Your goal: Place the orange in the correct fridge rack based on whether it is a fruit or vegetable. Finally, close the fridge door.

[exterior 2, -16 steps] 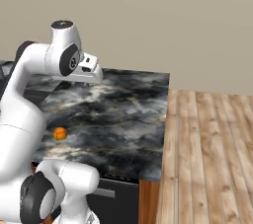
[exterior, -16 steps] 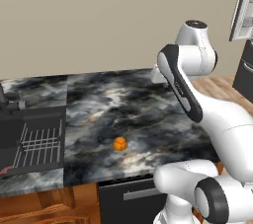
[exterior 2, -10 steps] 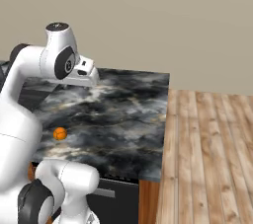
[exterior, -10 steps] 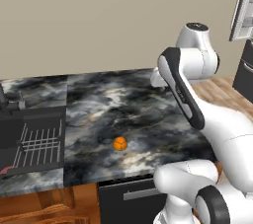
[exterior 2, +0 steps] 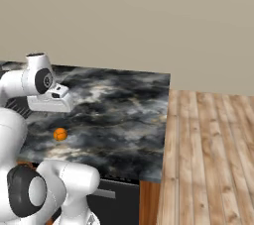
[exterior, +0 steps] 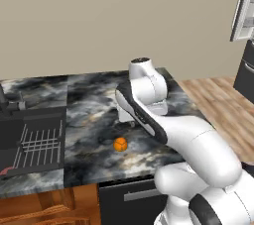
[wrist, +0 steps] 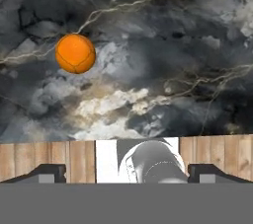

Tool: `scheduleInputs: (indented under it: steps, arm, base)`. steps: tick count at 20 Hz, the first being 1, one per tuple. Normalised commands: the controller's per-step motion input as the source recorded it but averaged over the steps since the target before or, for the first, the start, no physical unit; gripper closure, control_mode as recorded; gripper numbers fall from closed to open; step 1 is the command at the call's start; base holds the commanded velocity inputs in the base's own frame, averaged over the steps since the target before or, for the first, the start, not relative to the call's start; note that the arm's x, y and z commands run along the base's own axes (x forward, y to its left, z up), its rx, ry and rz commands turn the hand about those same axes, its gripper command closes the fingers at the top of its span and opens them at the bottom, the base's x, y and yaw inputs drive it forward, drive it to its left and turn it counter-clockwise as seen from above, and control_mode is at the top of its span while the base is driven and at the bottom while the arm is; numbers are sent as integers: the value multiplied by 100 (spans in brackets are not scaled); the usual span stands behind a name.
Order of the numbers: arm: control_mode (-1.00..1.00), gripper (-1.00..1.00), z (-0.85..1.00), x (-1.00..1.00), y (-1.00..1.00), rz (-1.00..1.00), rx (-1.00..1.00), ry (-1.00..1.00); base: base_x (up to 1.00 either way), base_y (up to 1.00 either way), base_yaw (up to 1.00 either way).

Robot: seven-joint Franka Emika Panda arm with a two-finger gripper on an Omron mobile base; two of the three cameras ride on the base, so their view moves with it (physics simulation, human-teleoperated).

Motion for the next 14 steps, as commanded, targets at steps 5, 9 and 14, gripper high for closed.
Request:
scheduleInputs:
  steps: [5,9,14]
  arm:
    - [-100,-100,-86,8,91,0,-10,27]
    - [-100,-100,-64,38,34,1,0,1]
    - [-100,-100,-32,35,-1,2,0,-1]
  base:
    - [0,0,0]
    - [0,0,0]
    - [0,0,0]
